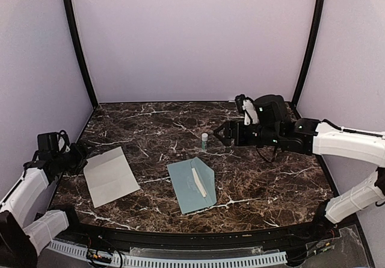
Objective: Place the letter into the envelope and seal it
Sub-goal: Pick up the letter from the center of the board.
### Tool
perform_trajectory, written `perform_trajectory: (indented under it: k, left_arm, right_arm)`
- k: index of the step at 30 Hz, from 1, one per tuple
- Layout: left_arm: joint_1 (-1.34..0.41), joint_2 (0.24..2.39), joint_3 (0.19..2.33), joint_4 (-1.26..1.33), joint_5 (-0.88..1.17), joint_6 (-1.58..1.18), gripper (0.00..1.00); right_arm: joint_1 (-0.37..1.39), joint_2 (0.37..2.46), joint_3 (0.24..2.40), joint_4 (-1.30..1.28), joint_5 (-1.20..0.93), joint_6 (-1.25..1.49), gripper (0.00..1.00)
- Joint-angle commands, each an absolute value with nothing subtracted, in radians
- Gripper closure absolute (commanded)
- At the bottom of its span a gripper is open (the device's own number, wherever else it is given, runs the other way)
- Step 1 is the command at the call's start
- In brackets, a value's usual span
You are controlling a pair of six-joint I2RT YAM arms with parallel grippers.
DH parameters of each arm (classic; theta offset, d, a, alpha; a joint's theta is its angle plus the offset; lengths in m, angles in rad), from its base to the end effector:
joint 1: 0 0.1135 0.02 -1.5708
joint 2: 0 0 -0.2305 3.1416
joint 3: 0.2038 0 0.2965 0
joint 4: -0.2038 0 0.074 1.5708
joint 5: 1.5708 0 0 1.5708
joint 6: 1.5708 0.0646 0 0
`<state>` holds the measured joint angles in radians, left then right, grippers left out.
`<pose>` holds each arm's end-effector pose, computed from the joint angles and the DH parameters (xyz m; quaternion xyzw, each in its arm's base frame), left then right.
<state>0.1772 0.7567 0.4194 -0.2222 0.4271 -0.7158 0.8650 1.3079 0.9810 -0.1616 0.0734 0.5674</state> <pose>0.2595 0.0193 0.1618 -0.2766 0.8155 -0.3047 0.4070 0.2479 0.2835 0.2347 -0.1083 0.8499 0.3142 0.4089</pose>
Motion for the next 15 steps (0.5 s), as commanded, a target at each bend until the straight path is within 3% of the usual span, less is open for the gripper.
perform_trajectory:
  k: [1, 9, 15]
  left_arm:
    - [0.318, 0.761, 0.364, -0.171, 0.512, -0.736, 0.19]
    - [0.435, 0.804, 0.295, -0.066, 0.476, -0.756, 0.21]
    - [0.467, 0.868, 0.255, -0.007, 0.428, -0.718, 0.28]
  right_arm:
    - [0.837, 1.270, 0.951, -0.132, 0.059, 0.534, 0.12]
    - [0.828, 1.170, 0.896, -0.181, 0.124, 0.549, 0.11]
    - [0.815, 1.111, 0.859, -0.190, 0.137, 0.574, 0.10]
